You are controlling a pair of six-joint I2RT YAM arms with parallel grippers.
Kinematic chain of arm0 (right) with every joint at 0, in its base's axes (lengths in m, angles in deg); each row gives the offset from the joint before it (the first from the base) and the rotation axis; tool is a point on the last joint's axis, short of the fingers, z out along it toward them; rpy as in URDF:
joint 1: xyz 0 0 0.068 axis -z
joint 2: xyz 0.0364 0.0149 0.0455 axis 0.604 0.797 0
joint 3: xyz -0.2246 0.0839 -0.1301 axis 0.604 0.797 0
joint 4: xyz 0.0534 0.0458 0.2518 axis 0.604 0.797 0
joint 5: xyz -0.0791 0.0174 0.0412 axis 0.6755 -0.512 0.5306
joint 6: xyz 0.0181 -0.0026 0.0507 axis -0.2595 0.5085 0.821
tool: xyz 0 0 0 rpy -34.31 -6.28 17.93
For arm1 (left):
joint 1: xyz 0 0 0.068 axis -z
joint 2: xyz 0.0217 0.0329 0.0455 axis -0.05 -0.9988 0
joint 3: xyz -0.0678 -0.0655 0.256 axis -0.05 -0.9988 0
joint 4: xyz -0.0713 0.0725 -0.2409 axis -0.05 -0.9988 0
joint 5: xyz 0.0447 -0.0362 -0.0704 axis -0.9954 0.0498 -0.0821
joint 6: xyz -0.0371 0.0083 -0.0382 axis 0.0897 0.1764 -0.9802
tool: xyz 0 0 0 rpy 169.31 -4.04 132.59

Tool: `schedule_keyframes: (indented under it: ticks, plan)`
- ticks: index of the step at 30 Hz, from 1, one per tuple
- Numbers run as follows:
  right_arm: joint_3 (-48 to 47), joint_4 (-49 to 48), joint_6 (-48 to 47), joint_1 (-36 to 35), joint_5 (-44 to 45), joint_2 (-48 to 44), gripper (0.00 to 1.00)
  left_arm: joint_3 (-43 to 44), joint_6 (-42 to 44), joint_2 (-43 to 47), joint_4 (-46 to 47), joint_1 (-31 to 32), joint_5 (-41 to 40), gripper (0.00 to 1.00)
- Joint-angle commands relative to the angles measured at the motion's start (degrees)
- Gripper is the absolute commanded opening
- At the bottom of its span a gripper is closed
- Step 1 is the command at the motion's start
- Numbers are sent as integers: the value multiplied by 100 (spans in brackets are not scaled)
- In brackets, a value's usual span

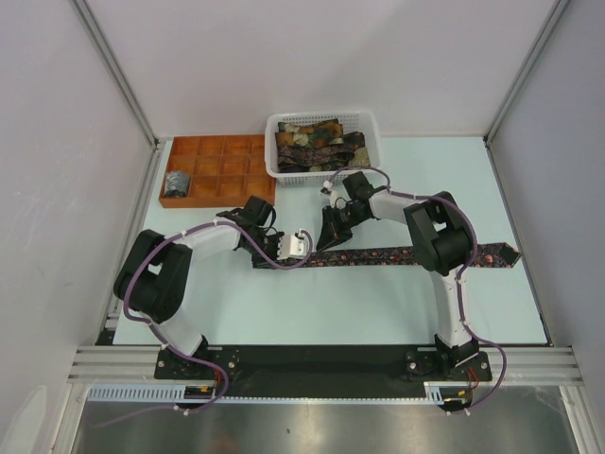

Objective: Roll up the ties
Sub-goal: Roll the tie at the center of the board.

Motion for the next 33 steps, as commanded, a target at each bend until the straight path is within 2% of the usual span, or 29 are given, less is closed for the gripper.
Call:
schedule_keyframes:
  ticks: [1,16,24,29,33]
  plan:
    - [-192,18,-122,348,-4,-274,14,30,-82,-69,-15,2,125,33]
    - [204,782,-1063,244,145,-476,13,82,-161,-87,-6,11,177,33]
    - [-24,756,-1098,156,224,-459,16,38,-187,-34,-6,2,177,33]
    - [-201,388,-458,173,-65,-502,27,47,-284,-43,3,2,178,33]
    - [27,-480,482,7,-557,-660,33,30,-442,-34,55,11,90,33]
